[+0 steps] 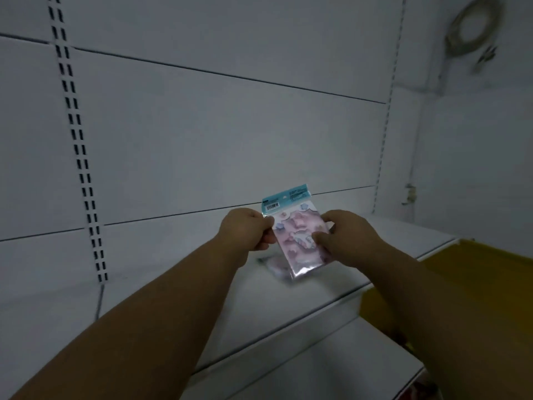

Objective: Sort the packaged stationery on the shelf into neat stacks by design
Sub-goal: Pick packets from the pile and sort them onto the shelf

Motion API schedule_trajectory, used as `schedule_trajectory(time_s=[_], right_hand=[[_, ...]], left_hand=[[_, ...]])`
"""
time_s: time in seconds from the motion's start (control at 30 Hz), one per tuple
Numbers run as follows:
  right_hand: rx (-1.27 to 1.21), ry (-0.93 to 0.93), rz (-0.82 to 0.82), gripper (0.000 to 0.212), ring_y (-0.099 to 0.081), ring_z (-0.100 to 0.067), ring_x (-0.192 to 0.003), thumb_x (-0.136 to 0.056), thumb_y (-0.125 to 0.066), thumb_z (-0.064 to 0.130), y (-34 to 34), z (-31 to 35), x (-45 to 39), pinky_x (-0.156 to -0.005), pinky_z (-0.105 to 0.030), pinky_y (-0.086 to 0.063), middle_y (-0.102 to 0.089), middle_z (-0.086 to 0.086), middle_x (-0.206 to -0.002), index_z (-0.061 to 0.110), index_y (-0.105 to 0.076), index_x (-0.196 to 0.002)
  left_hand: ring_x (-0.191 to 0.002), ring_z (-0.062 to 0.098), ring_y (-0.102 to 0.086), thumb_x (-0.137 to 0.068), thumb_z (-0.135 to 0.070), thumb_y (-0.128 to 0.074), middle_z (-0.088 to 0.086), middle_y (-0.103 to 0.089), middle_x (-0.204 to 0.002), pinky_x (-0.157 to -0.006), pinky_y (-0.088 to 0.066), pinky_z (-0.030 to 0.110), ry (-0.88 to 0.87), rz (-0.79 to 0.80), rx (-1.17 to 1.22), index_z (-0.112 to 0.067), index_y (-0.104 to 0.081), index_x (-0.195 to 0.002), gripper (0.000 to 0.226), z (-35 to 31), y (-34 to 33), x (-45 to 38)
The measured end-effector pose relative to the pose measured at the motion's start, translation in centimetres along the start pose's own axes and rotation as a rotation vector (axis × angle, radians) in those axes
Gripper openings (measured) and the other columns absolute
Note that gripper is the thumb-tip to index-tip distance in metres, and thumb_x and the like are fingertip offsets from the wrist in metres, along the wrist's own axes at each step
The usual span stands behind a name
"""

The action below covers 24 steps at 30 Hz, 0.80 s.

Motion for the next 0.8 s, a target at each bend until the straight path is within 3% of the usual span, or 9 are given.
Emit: schedule_trajectory(time_s=[0.13,0.23,0.33,0.57,0.7,0.8], right_hand=[[0.114,-0.057,-0.011,0.026,-0.056,-0.02,-0.077,-0.084,-0.064,0.026,1.9,-5.7,-4.3,-0.06,-0.024,-0.04,-0.068,-0.01,-0.098,0.007,-0.066,-0.102],[0.148,-0.079,0.013,0.023,-0.055,-0.021,-0.074,-0.083,-0.063,0.027,2.1,-9.6,-8.0,-0.048,-0.022,-0.032,-0.063,-0.008,-0.085,0.006,-0.065,-0.093],[0.164,-0.095,0.084,0.019,-0.057,-0.021,-0.073,-0.082,-0.063,0.027,1.1,-13.2,-11.5,-0.047,-0.022,-0.031,-0.058,-0.005,-0.076,0.009,-0.061,-0.087],[0.198,-0.013,0.209,0.014,-0.056,-0.019,-0.077,-0.087,-0.06,0.026,-2.1,-16.8,-15.8,-0.064,-0.026,-0.042,-0.054,0.0,-0.077,0.014,-0.051,-0.086],[0.264,0.052,0.259,0.021,-0.053,-0.018,-0.079,-0.088,-0.06,0.025,-3.0,-17.3,-16.3,-0.067,-0.026,-0.04,-0.059,-0.005,-0.091,0.012,-0.057,-0.103],[0.346,0.096,0.259,0.02,-0.053,-0.02,-0.078,-0.085,-0.063,0.023,-2.7,-17.3,-16.3,-0.066,-0.027,-0.042,-0.062,-0.004,-0.095,0.013,-0.059,-0.102]], left_hand=[[-0.052,0.016,-0.064,-0.093,-0.011,-0.063,0.013,-0.069,-0.07,-0.05,-0.055,0.026,0.086,0.037,-0.066,-0.004,-0.057,-0.077,0.018,-0.2,-7.0,-3.9],[-0.047,0.014,-0.064,-0.093,-0.009,-0.062,0.014,-0.069,-0.069,-0.046,-0.053,0.024,0.119,0.026,-0.118,0.0,-0.057,-0.084,0.014,-0.2,-10.8,-7.0],[-0.048,0.015,-0.066,-0.093,-0.009,-0.062,0.017,-0.072,-0.074,-0.042,-0.051,0.022,0.171,0.02,-0.206,0.004,-0.058,-0.098,0.014,0.3,-14.0,-9.5],[-0.052,0.018,-0.065,-0.094,-0.014,-0.06,0.014,-0.071,-0.078,-0.046,-0.05,0.024,0.237,0.01,-0.509,0.004,-0.056,-0.107,0.023,2.2,-17.6,-13.5],[-0.049,0.018,-0.062,-0.093,-0.018,-0.061,0.011,-0.069,-0.077,-0.044,-0.047,0.021,0.242,0.021,-0.704,-0.002,-0.056,-0.097,0.018,2.8,-18.6,-14.2],[-0.047,0.018,-0.061,-0.089,-0.022,-0.067,0.009,-0.067,-0.072,-0.039,-0.049,0.02,0.218,0.027,-0.865,-0.004,-0.057,-0.084,0.021,3.0,-19.4,-14.2]])
Point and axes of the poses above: each hand's wrist, its own x-axis away from the middle knuckle, its own y-axis out of the back of the hand, z = x × y, the point moved 8 cm from there along -x, towards the middle knuckle
